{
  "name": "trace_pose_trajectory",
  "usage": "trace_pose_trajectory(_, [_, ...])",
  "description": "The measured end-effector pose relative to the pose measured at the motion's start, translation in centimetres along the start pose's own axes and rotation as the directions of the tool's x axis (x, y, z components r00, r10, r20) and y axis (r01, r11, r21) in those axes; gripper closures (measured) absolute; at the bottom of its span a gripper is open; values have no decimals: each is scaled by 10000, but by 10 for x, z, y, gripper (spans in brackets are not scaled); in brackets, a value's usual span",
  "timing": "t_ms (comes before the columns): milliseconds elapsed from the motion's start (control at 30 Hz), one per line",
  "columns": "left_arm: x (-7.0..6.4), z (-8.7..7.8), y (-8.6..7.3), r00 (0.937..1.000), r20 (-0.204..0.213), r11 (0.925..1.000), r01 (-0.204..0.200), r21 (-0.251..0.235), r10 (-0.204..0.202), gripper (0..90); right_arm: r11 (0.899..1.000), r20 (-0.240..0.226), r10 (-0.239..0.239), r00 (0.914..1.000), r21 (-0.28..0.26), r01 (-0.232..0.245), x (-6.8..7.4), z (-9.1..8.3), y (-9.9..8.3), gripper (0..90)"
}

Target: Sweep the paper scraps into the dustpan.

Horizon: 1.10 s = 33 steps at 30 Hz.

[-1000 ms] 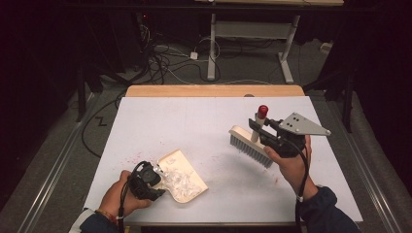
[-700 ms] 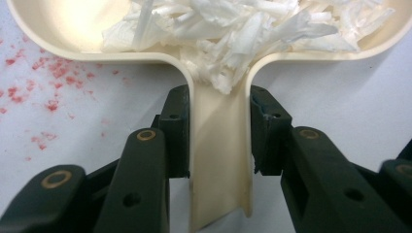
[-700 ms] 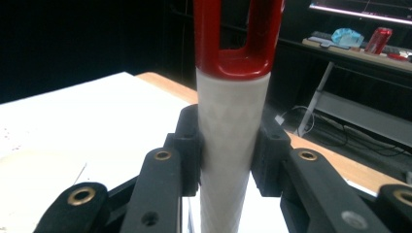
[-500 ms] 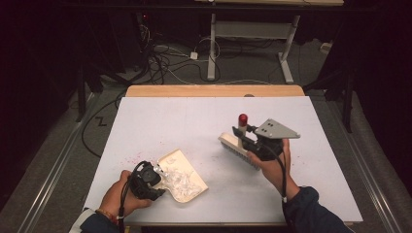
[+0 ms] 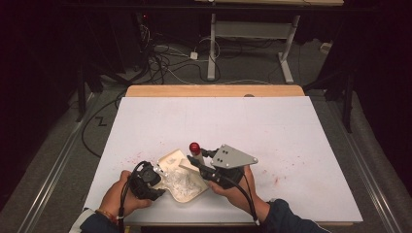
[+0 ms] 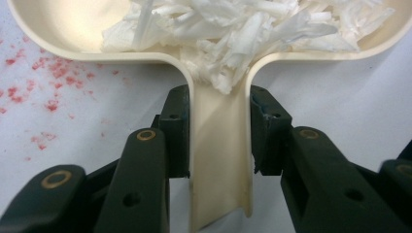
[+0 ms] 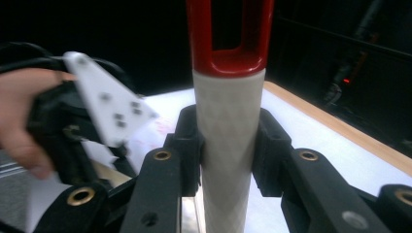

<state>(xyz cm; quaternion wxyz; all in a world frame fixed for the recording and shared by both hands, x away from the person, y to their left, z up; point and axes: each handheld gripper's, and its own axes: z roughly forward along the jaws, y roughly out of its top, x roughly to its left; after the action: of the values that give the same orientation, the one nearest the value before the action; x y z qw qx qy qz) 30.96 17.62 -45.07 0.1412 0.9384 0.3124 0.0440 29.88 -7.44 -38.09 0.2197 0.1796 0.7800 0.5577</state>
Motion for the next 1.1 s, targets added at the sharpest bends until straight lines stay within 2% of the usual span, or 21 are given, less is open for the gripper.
trace_pose_trajectory(67, [0,0,0,10000,-28,10000,2,-17,-2,632,9998,-133,-192,9997,-103,191,5,-1,3,695])
trace_pose_trajectory(200, [-1,0,0,10000,-27,10000,33,-22,-33,632,9995,-480,103,9988,-309,-118,1,-9,9,696])
trace_pose_trajectory(300, [-1,0,0,10000,-60,10000,-3,-7,3,632,9987,-41,-116,9999,-500,114,-3,-17,12,697])
trace_pose_trajectory(400, [-1,0,0,10000,-59,10000,0,-5,0,633,9974,-156,194,9997,-686,-204,-15,-27,16,697])
trace_pose_trajectory(433, [-1,0,0,10000,-59,10000,0,-5,0,633,9974,-156,194,9997,-686,-204,-15,-27,16,697])
trace_pose_trajectory(633, [0,-2,-1,10000,7,9999,83,-85,-83,633,9942,333,581,9978,-922,-548,-44,-48,24,697])
trace_pose_trajectory(733, [1,-4,-3,9999,4,9999,105,-106,-104,633,9938,555,784,9954,-834,-736,-58,-57,23,696])
trace_pose_trajectory(800, [2,-5,-4,9999,8,9997,165,-154,-165,633,9936,865,848,9926,-823,-777,-66,-64,21,696])
trace_pose_trajectory(1100, [6,-5,-9,9993,19,9992,382,-146,-382,632,9955,1629,932,9822,-339,-888,-98,-103,6,696])
